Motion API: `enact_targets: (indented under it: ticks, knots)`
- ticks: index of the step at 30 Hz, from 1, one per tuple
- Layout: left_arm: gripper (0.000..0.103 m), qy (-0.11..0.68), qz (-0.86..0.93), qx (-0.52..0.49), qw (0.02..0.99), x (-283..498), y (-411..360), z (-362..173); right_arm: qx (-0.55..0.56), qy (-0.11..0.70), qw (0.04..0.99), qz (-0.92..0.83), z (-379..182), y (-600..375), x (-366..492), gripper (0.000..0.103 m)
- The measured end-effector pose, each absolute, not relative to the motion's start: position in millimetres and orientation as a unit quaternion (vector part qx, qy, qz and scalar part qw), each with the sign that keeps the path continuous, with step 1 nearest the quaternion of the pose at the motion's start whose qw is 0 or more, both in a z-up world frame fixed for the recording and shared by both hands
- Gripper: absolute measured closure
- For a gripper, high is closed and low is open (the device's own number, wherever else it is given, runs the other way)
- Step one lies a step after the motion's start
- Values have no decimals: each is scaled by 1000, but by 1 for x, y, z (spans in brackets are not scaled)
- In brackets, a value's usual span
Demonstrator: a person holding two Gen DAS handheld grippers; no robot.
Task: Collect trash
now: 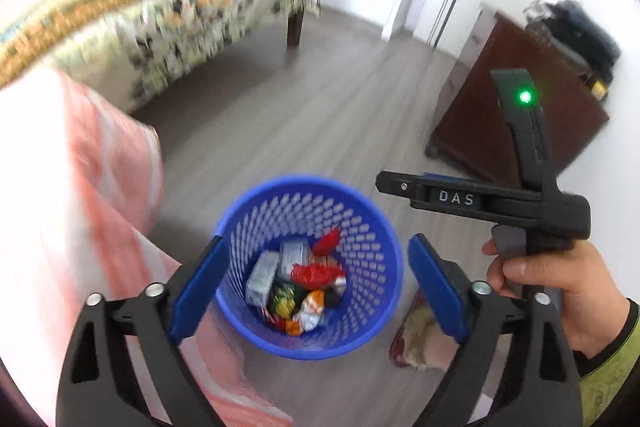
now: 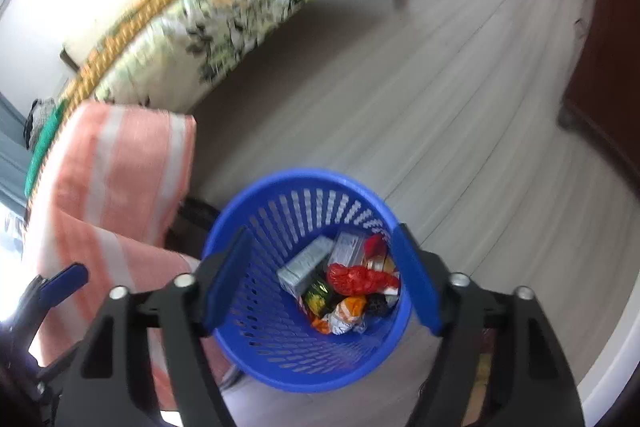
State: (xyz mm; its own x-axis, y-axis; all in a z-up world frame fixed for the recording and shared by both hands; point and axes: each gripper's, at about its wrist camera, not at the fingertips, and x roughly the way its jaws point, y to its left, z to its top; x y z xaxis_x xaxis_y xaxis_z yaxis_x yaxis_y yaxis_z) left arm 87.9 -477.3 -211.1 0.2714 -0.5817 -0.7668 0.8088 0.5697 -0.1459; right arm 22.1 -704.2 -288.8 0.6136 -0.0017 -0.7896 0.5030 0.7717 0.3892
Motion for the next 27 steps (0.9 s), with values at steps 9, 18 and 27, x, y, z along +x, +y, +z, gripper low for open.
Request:
enact_targets:
  ticks: [9, 18, 27]
  knots:
    - [5, 310, -457, 163, 818, 16, -414, -134, 243, 344, 885, -199, -187, -631, -59, 5]
    - [5, 268, -429, 159, 848, -13, -381, -104, 241, 281, 901, -224, -147, -579, -129, 5]
    - [5, 343, -393, 154, 839, -2, -372, -109, 195, 328, 890, -248, -147, -546, -149, 5]
